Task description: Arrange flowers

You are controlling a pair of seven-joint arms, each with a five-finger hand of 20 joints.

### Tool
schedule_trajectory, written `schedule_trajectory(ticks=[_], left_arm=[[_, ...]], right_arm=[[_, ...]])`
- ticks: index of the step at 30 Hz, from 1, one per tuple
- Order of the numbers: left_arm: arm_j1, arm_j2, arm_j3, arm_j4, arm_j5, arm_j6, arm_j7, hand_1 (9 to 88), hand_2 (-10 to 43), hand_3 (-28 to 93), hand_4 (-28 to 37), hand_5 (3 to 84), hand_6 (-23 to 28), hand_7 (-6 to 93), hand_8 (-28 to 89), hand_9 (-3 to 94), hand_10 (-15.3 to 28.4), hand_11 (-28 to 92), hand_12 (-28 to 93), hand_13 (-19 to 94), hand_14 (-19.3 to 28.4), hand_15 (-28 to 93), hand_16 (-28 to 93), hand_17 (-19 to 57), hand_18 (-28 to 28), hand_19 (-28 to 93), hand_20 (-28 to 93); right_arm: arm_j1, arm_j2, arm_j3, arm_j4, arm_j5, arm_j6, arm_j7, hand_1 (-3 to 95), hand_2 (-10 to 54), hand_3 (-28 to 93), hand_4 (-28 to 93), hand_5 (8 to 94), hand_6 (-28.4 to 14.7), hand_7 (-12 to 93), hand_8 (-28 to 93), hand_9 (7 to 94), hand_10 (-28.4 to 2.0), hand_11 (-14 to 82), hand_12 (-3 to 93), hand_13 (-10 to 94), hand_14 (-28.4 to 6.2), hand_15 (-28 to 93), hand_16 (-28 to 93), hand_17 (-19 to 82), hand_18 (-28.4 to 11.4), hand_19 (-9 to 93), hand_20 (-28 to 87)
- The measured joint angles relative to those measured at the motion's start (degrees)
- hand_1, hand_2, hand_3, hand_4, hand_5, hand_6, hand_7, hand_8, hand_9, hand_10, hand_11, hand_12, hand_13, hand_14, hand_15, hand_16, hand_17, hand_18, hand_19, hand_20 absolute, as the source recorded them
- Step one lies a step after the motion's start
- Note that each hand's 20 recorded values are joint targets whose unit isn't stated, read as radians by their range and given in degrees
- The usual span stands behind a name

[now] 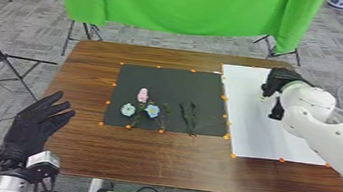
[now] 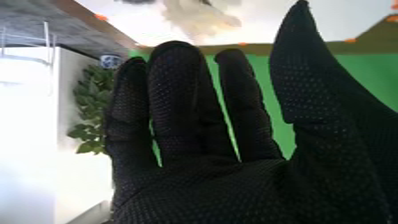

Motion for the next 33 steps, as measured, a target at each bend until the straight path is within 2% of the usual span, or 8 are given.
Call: schedule_trajectory(ticks=[8, 16, 19, 21, 23, 25, 28, 33], left_arm=[[-0.2, -0.17, 0.09, 0.00, 0.02, -0.07, -0.36, 24.6, 4.9, 83, -19.5, 37.6, 10.4, 14.7, -10, 34.2, 19.6, 25, 9, 26, 26.5, 48, -10, -9.3, 23.9, 59, -7], [-1.0, -0.49, 0.04, 0.01, 0.13, -0.31, -1.52, 24.5, 4.9, 83, -19.5, 37.6, 10.4, 14.7, -10, 34.2, 19.6, 25, 9, 26, 26.5, 48, -10, -9.2, 23.9, 59, -7], [-1.1, -0.60, 0.04, 0.01, 0.13, -0.32, -1.57, 24.5, 4.9, 83, -19.5, 37.5, 10.4, 14.8, -10, 34.2, 19.6, 25, 9, 26, 26.6, 48, -10, -9.2, 23.9, 59, -7], [-1.0, -0.72, 0.03, 0.01, 0.13, -0.32, -1.57, 24.5, 4.9, 83, -19.5, 37.5, 10.4, 14.9, -10, 34.2, 19.6, 25, 8, 26, 26.6, 48, -10, -9.2, 23.9, 59, -7], [-1.0, -0.79, 0.03, 0.01, 0.13, -0.32, -1.57, 24.6, 4.9, 83, -19.5, 37.5, 10.4, 14.9, -10, 34.2, 19.6, 25, 9, 26, 26.6, 48, -10, -9.3, 23.9, 59, -7], [-1.0, -0.85, 0.03, 0.01, 0.12, -0.33, -1.57, 24.5, 4.9, 83, -19.4, 37.6, 10.4, 14.9, -10, 34.2, 19.6, 25, 9, 26, 26.5, 48, -10, -9.3, 23.9, 59, -7], [-1.0, -0.98, 0.03, 0.01, 0.12, -0.33, -1.57, 24.6, 4.9, 83, -19.4, 37.6, 10.4, 14.8, -10, 34.2, 19.6, 25, 9, 26, 26.6, 48, -10, -9.3, 23.9, 59, -7], [-1.0, -1.10, 0.10, 0.01, 0.12, -0.33, -1.55, 24.6, 5.0, 83, -19.4, 37.6, 10.4, 14.8, -10, 34.2, 19.5, 25, 9, 26, 26.6, 48, -10, -9.3, 23.9, 59, -7]], right_arm=[[-2.8, -1.2, 1.8, 0.1, 0.0, -0.3, 0.2, 35.3, -9.5, 93, -28, 48.2, -3.0, 22, -17, 50.5, -14.9, 20.0, 12.9, 59, -10.5, 85, 7, 25, -22.0, 93, 24], [-4.3, -1.6, 1.3, 0.3, 0.3, -0.5, 1.2, 35.6, -9.5, 92, -28, 49.0, -2.7, 22, -17, 52.1, -14.1, 20.7, 12.9, 60, -10.4, 85, 8, 25, -22.1, 93, 25], [-4.7, -1.7, 1.3, 0.7, 0.4, -0.6, 1.7, 33.9, -6.8, 91, -28, 51.0, -2.2, 22, -17, 54.4, -13.4, 21.4, 12.8, 61, -10.4, 85, 8, 25, -22.0, 93, 25], [-4.7, -1.7, 1.2, 0.9, 0.4, -0.5, 1.9, 34.2, -4.9, 89, -28, 54.1, -1.3, 23, -17, 58.7, -13.3, 21.4, 12.6, 62, -10.1, 84, 8, 26, -22.0, 93, 24], [-4.3, -1.6, 0.3, 1.0, 0.5, 0.4, 2.1, 35.5, -3.3, 87, -28, 60.6, 0.8, 23, -17, 66.5, -11.6, 22.5, 12.8, 65, -9.1, 83, 9, 27, -21.6, 93, 24], [-3.2, -1.3, -1.6, 1.2, 0.4, 2.5, 2.1, 39.7, -4.8, 83, -28, 66.9, 1.4, 25, -8, 73.9, -10.3, 24.3, 13.8, 68, -8.2, 82, 11, 29, -21.3, 93, 24], [-1.1, -0.5, -5.8, 1.5, -0.4, 7.1, 2.0, 45.1, -6.2, 80, -28, 74.3, 2.4, 26, -5, 82.7, -8.8, 22.2, 19.3, 72, -7.4, 81, 13, 32, -21.2, 93, 27], [1.4, 0.5, -12.6, 1.7, -2.9, 14.5, 1.9, 49.8, -8.6, 80, -28, 80.8, 2.0, 23, -2, 89.6, -7.5, 21.3, 25.6, 75, -6.0, 81, 15, 34, -21.0, 93, 29]])
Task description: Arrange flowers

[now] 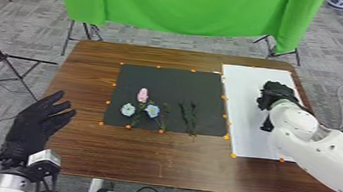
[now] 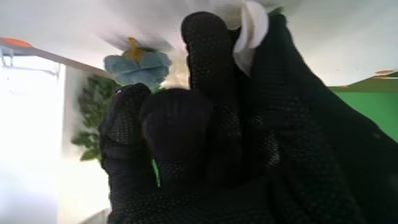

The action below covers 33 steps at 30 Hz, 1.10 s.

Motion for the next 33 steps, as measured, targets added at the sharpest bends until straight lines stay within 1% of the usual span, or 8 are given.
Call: schedule_trajectory(ticks=[7, 12, 16, 21, 26, 29, 33], left_arm=[[0.4, -0.10, -0.11, -0.04, -0.03, 0.05, 0.10, 24.5, 5.0, 83, -19.4, 37.6, 10.4, 14.8, -10, 34.1, 19.6, 25, 8, 26, 26.6, 48, -10, -9.3, 23.9, 59, -7], [0.9, -0.11, -0.15, -0.06, -0.03, 0.07, 0.13, 24.6, 5.0, 83, -19.5, 37.5, 10.3, 14.9, -10, 34.1, 19.6, 25, 9, 26, 26.6, 48, -10, -9.2, 23.9, 59, -7], [0.9, -0.09, -0.15, -0.12, -0.03, 0.08, 0.09, 24.5, 5.0, 83, -19.4, 37.5, 10.4, 14.9, -10, 34.1, 19.6, 25, 9, 26, 26.6, 48, -10, -9.2, 23.9, 59, -7], [0.9, -0.08, -0.45, -0.36, -0.01, 0.08, 0.05, 24.5, 5.0, 83, -19.4, 37.5, 10.4, 14.8, -10, 34.2, 19.6, 25, 8, 26, 26.6, 48, -10, -9.3, 23.9, 59, -7], [1.0, -0.11, -1.00, -0.48, -0.01, 0.07, 0.01, 24.5, 5.0, 83, -19.4, 37.5, 10.4, 14.9, -10, 34.2, 19.6, 25, 9, 26, 26.6, 48, -10, -9.2, 23.9, 59, -7], [0.9, -0.11, -1.06, -0.49, -0.01, 0.05, 0.01, 24.5, 5.0, 83, -19.5, 37.5, 10.4, 14.8, -10, 34.2, 19.5, 25, 8, 26, 26.6, 48, -10, -9.3, 23.9, 59, -7], [0.5, -0.08, -0.99, -0.45, 0.00, 0.01, -0.14, 24.5, 5.0, 83, -19.5, 37.5, 10.4, 14.8, -10, 34.1, 19.5, 25, 9, 26, 26.6, 48, -10, -9.3, 23.9, 59, -7]], right_arm=[[3.5, 0.0, -5.9, 0.4, -2.1, 2.4, 0.4, 50.8, -9.4, 81, -28, 83.2, 0.7, 21, -1, 91.4, -8.4, 21.8, 26.6, 76, -5.9, 81, 15, 34, -21.4, 93, 30], [6.4, -2.6, -6.6, 1.0, -2.6, 3.9, 0.0, 50.8, -9.5, 82, -28, 83.8, 0.7, 20, 0, 91.7, -8.7, 22.4, 26.7, 77, -6.1, 81, 15, 34, -21.5, 93, 30], [7.7, -6.2, -4.8, 0.1, -5.0, 4.6, -2.3, 50.8, -9.5, 82, -28, 84.1, 0.7, 20, 1, 92.0, -8.8, 22.6, 26.7, 77, -6.2, 81, 16, 34, -21.6, 93, 30], [7.5, -11.2, -0.9, -3.8, -7.3, 4.3, -7.2, 50.7, -9.5, 82, -28, 84.4, 0.6, 20, 1, 92.2, -8.8, 22.8, 26.7, 77, -6.3, 81, 16, 34, -21.6, 93, 30], [6.0, -17.5, 1.1, -6.3, -9.6, 2.2, -10.4, 50.6, -9.5, 82, -28, 84.6, 0.6, 19, 1, 92.1, -8.6, 22.8, 26.6, 77, -6.3, 81, 16, 34, -21.5, 93, 30], [4.9, -21.4, 0.5, -6.1, -11.9, 1.2, -10.9, 50.4, -9.5, 82, -28, 84.6, 0.8, 19, 1, 92.1, -8.6, 22.8, 26.7, 77, -6.3, 81, 16, 34, -21.5, 93, 30], [5.1, -25.1, -4.3, -5.1, -12.5, 1.1, -10.9, 50.3, -9.5, 82, -28, 84.6, 0.9, 19, 1, 92.1, -8.5, 22.8, 26.5, 76, -6.5, 81, 16, 34, -21.5, 93, 29]])
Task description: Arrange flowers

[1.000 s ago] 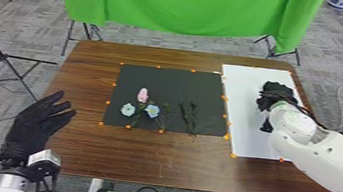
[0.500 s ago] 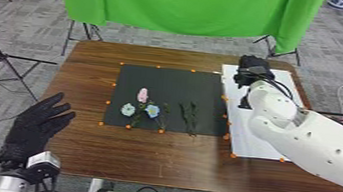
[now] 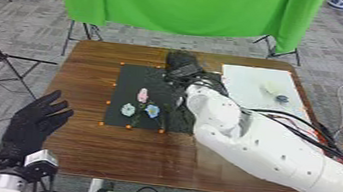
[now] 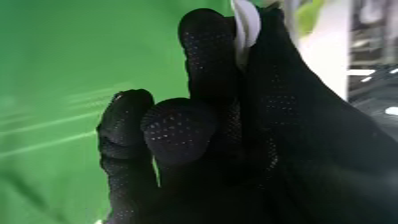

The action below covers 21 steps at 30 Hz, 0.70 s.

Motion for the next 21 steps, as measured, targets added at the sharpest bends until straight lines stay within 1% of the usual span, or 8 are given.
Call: schedule_trajectory(ticks=[4, 8, 13, 18, 21], left_arm=[[-0.5, 0.06, 0.04, 0.09, 0.01, -0.02, -0.04, 24.5, 4.9, 83, -19.5, 37.6, 10.4, 14.8, -10, 34.2, 19.6, 25, 8, 26, 26.6, 48, -10, -9.3, 23.9, 59, -7], [-0.9, 0.06, -0.01, 0.20, 0.01, -0.16, -0.27, 24.5, 4.9, 83, -19.5, 37.7, 10.4, 14.8, -10, 34.3, 19.6, 26, 9, 26, 26.6, 48, -10, -9.3, 23.9, 59, -7], [-1.3, 0.05, -0.27, 0.36, 0.09, -0.74, -1.03, 24.5, 4.9, 83, -19.5, 37.7, 10.5, 14.8, -10, 34.2, 19.6, 25, 9, 26, 26.6, 48, -10, -9.2, 23.9, 59, -7], [-2.0, 0.05, -0.35, 0.76, 0.26, -1.40, -1.89, 24.5, 4.9, 83, -19.5, 37.7, 10.5, 14.7, -10, 34.2, 19.5, 25, 9, 26, 26.6, 48, -10, -9.2, 23.9, 59, -7], [-2.5, 0.05, -0.35, 0.92, 0.34, -1.68, -2.16, 24.5, 5.0, 83, -19.6, 37.7, 10.5, 14.7, -10, 34.2, 19.6, 25, 9, 26, 26.6, 48, -10, -9.2, 23.9, 59, -7]], right_arm=[[-0.9, -2.3, -1.0, 0.9, 0.4, -0.6, 0.0, 50.1, -9.5, 82, -28, 84.5, 1.0, 19, 1, 92.0, -8.4, 23.0, 26.6, 76, -6.5, 81, 16, 34, -21.5, 93, 29], [-1.7, -2.7, -1.3, 1.8, 0.9, -0.9, 0.5, 50.1, -9.5, 82, -28, 84.5, 0.9, 19, 1, 91.9, -8.3, 23.0, 26.6, 76, -6.6, 81, 16, 33, -21.5, 93, 29], [-0.4, -2.1, -5.1, 2.7, 2.0, -0.6, 2.2, 49.8, -9.5, 82, -28, 84.0, 1.1, 19, 1, 91.5, -8.5, 22.9, 26.6, 76, -6.8, 81, 16, 33, -21.5, 93, 28], [-0.8, -1.8, -4.9, 3.0, 2.6, -0.8, 2.9, 49.4, -9.5, 82, -28, 83.6, 1.2, 19, 1, 91.2, -8.6, 23.3, 26.8, 75, -7.0, 81, 16, 32, -21.5, 93, 28], [-1.0, -1.8, -5.2, 3.3, 2.8, -0.7, 3.3, 49.2, -9.5, 83, -28, 83.4, 1.1, 19, 1, 90.8, -8.6, 23.5, 26.9, 75, -7.1, 81, 16, 32, -21.5, 93, 28]])
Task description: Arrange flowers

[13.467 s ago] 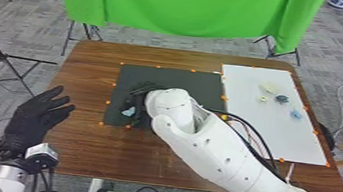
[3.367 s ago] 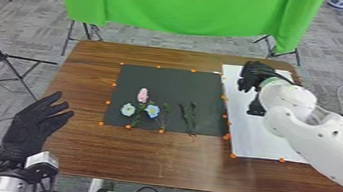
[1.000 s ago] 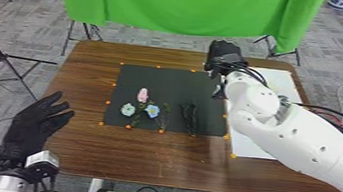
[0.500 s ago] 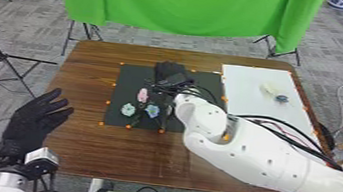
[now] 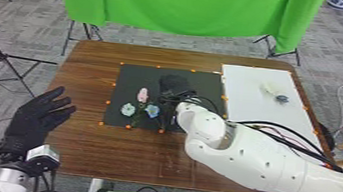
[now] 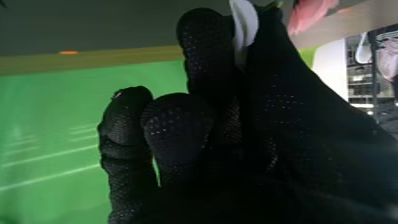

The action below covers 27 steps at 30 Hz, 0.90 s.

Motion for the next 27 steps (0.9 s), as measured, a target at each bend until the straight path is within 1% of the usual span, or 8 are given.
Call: schedule_trajectory(ticks=[6, 11, 13, 23, 25, 27], left_arm=[[-0.3, 0.04, 0.00, 0.03, 0.05, -0.07, -0.05, 24.5, 5.0, 83, -19.5, 37.7, 10.4, 14.8, -10, 34.2, 19.6, 25, 9, 26, 26.6, 48, -10, -9.2, 23.9, 59, -7], [-0.4, 0.04, 0.05, 0.05, 0.09, -0.10, -0.05, 24.5, 5.0, 83, -19.5, 37.6, 10.4, 14.8, -10, 34.2, 19.5, 25, 8, 26, 26.6, 48, -10, -9.2, 23.9, 59, -7], [-0.4, 0.04, 0.05, 0.05, 0.10, -0.10, -0.06, 24.5, 5.0, 83, -19.6, 37.6, 10.4, 14.8, -10, 34.2, 19.5, 25, 8, 26, 26.7, 48, -10, -9.2, 23.9, 59, -7], [-0.4, 0.00, 0.04, 0.05, 0.14, -0.07, -0.13, 24.5, 5.0, 83, -19.5, 37.7, 10.5, 14.7, -10, 34.3, 19.6, 26, 8, 26, 26.7, 48, -10, -9.2, 23.9, 59, -7], [-0.4, 0.00, 0.04, 0.05, 0.23, -0.07, -0.23, 24.5, 5.0, 83, -19.5, 37.7, 10.5, 14.8, -10, 34.3, 19.6, 26, 8, 26, 26.6, 48, -10, -9.3, 23.9, 59, -7], [-0.4, 0.00, 0.05, 0.05, 0.27, -0.07, -0.28, 24.5, 5.0, 83, -19.5, 37.7, 10.5, 14.8, -10, 34.2, 19.6, 26, 8, 26, 26.7, 48, -10, -9.3, 23.9, 59, -7]], right_arm=[[-0.6, -0.2, 0.9, 0.1, 0.4, -1.0, 0.0, 47.1, -9.5, 84, -28, 80.1, 1.0, 21, 0, 88.4, -8.5, 22.0, 28.6, 72, -7.3, 81, 16, 30, -21.3, 93, 26], [-3.6, -1.0, 6.5, -0.3, 0.1, -6.5, -0.7, 44.2, -9.5, 85, -28, 75.7, 0.4, 22, -2, 85.2, -9.0, 21.5, 29.0, 70, -7.7, 82, 16, 28, -21.5, 93, 25], [-4.2, -1.2, 7.5, -0.4, -0.1, -8.2, -0.8, 43.4, -9.5, 85, -28, 74.7, 0.3, 23, -3, 84.0, -9.2, 22.5, 28.1, 70, -7.8, 82, 15, 27, -21.5, 93, 26], [-7.7, -2.2, 11.5, -1.3, -1.4, -12.3, -2.1, 38.6, -9.5, 89, -28, 69.7, -0.1, 21, -7, 78.1, -10.7, 27.9, 24.5, 67, -8.9, 84, 14, 25, -21.8, 92, 26], [-7.9, -2.3, 11.6, -1.5, -1.7, -12.7, -2.4, 37.6, -9.5, 90, -28, 69.0, 0.0, 21, -8, 76.8, -11.5, 29.5, 23.4, 66, -9.1, 84, 14, 25, -21.9, 91, 27], [-8.3, -2.5, 11.9, -1.7, -2.1, -12.9, -2.8, 36.5, -9.5, 91, -28, 68.0, 0.0, 21, -13, 74.3, -12.3, 32.4, 20.6, 65, -9.4, 85, 14, 24, -22.1, 91, 28]])
